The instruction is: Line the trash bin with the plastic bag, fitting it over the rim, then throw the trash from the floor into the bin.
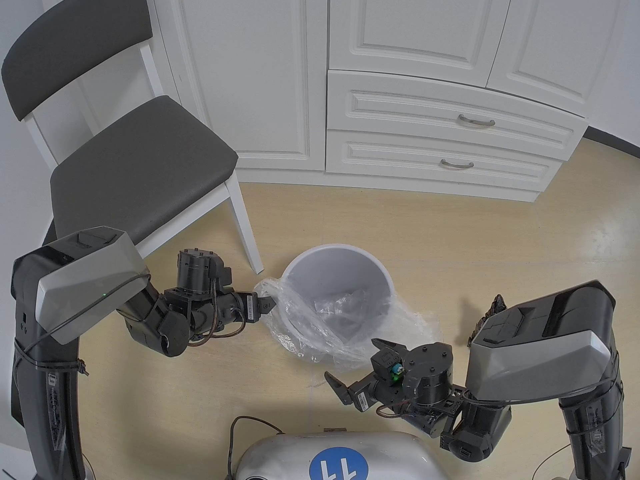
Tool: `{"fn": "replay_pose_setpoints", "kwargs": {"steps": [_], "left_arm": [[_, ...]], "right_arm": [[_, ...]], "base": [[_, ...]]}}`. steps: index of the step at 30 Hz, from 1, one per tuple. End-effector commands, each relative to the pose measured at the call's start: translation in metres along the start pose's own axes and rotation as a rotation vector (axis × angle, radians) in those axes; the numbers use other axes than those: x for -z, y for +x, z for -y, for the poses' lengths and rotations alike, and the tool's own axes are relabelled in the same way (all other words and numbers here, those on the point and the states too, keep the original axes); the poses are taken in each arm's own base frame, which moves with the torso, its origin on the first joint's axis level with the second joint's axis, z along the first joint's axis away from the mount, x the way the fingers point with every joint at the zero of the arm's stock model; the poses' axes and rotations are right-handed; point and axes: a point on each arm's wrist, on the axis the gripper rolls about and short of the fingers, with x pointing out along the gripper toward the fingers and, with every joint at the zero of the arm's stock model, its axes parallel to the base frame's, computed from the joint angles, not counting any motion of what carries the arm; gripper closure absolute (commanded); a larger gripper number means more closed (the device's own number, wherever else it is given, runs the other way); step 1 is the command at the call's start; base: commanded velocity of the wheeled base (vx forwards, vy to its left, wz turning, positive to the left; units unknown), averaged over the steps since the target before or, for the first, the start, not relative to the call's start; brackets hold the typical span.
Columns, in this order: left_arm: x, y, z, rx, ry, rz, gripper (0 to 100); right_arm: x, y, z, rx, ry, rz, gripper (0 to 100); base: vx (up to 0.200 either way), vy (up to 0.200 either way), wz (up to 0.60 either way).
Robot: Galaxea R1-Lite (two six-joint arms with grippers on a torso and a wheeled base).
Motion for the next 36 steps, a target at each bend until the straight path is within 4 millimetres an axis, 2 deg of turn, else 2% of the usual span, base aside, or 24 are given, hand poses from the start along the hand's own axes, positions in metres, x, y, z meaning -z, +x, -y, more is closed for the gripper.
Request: {"fn": "replay_pose_setpoints", "kwargs": {"steps": [1, 2, 4, 6, 11, 15, 16, 17, 19, 21, 22, 23, 27, 32, 33, 34, 36], "left_arm": [[0.000, 0.000, 0.000, 0.000, 0.000, 0.001, 0], [0.000, 0.000, 0.000, 0.000, 0.001, 0.001, 0], [0.000, 0.000, 0.000, 0.000, 0.001, 0.001, 0], [0.000, 0.000, 0.000, 0.000, 0.000, -0.001, 0], [0.000, -0.001, 0.000, 0.000, 0.003, -0.001, 0], [-0.002, -0.003, -0.001, -0.003, 0.001, 0.006, 0], [-0.004, -0.004, -0.002, -0.004, 0.000, 0.013, 0], [-0.004, -0.004, -0.002, -0.004, 0.000, 0.013, 0], [-0.006, -0.006, -0.001, -0.002, 0.002, 0.017, 0], [-0.006, -0.008, 0.001, 0.001, 0.003, 0.018, 0], [-0.007, -0.009, 0.001, 0.001, 0.003, 0.018, 0], [-0.009, -0.011, 0.002, 0.003, 0.004, 0.024, 0], [-0.012, -0.016, 0.004, 0.007, 0.008, 0.032, 0], [-0.016, -0.020, 0.007, 0.013, 0.011, 0.045, 0], [-0.017, -0.020, 0.007, 0.013, 0.011, 0.046, 0], [-0.017, -0.020, 0.007, 0.013, 0.011, 0.046, 0], [-0.017, -0.020, 0.007, 0.013, 0.011, 0.048, 0]], "right_arm": [[0.007, 0.014, 0.001, 0.032, 0.036, 0.016, 0], [0.006, 0.016, 0.002, 0.036, 0.043, 0.023, 100], [0.006, 0.016, 0.002, 0.036, 0.043, 0.023, 100], [-0.004, 0.018, 0.007, 0.051, 0.058, 0.059, 100], [-0.013, 0.026, 0.008, 0.061, 0.119, 0.106, 100], [-0.028, 0.042, 0.015, 0.117, 0.149, 0.187, 100], [-0.036, 0.052, 0.022, 0.137, 0.154, 0.233, 100], [-0.036, 0.052, 0.022, 0.137, 0.154, 0.233, 100], [-0.053, 0.076, 0.043, 0.185, 0.150, 0.243, 100], [-0.066, 0.093, 0.061, 0.220, 0.154, 0.228, 100], [-0.068, 0.096, 0.063, 0.225, 0.155, 0.229, 100], [-0.077, 0.112, 0.073, 0.245, 0.163, 0.236, 100], [-0.087, 0.149, 0.094, 0.293, 0.174, 0.254, 100], [-0.095, 0.193, 0.107, 0.355, 0.194, 0.352, 100], [-0.074, 0.200, 0.107, 0.365, 0.187, 0.289, 100], [-0.068, 0.202, 0.107, 0.363, 0.182, 0.263, 100], [-0.069, 0.201, 0.106, 0.361, 0.181, 0.259, 100]], "base": [[0.000, 0.000, 0.00], [0.000, 0.000, 0.00], [0.000, 0.000, 0.00], [0.000, 0.000, 0.00], [0.000, 0.000, 0.00], [0.000, 0.000, 0.00], [0.000, 0.000, 0.00], [0.000, 0.000, 0.00], [0.000, 0.000, 0.00], [0.000, 0.000, 0.00], [0.000, 0.000, 0.00], [0.000, 0.000, 0.00], [0.000, 0.000, 0.00], [0.000, 0.000, 0.00], [0.000, 0.000, 0.00], [0.000, 0.000, 0.00], [0.000, 0.000, 0.00]]}}
